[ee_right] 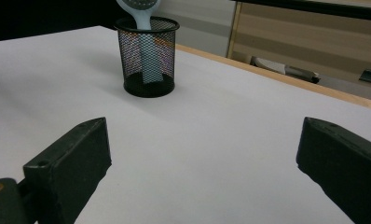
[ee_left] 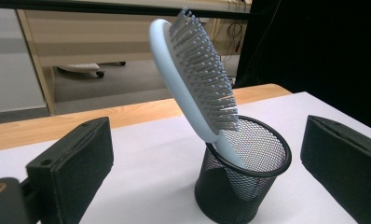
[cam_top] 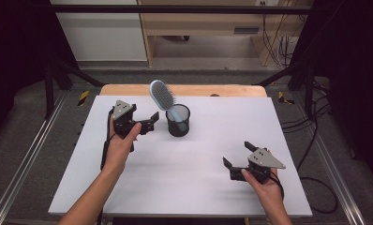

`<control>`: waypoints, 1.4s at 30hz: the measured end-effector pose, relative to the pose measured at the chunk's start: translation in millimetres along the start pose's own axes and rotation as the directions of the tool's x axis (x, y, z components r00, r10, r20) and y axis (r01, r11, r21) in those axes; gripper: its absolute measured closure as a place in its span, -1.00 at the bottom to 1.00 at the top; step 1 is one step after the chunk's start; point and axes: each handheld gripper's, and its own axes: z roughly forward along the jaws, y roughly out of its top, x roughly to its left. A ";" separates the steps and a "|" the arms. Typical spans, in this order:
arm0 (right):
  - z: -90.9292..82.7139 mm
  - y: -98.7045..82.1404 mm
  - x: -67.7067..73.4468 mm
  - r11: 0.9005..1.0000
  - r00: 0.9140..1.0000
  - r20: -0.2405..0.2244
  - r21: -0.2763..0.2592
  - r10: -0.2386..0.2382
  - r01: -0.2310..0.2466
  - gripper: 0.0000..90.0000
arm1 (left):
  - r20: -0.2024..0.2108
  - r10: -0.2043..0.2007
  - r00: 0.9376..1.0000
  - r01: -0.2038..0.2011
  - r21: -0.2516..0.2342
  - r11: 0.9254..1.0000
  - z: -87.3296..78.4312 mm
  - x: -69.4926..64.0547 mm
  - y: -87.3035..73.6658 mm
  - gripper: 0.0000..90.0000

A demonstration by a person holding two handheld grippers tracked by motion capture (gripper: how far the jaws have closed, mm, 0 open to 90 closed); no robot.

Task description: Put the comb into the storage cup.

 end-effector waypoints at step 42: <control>-1.8 -1.2 -1.4 1.000 1.000 0.004 0.001 0.015 -0.015 -0.94 | -0.102 -0.026 0.994 0.018 -0.086 0.996 -83.8 63.7 -20.3 -0.95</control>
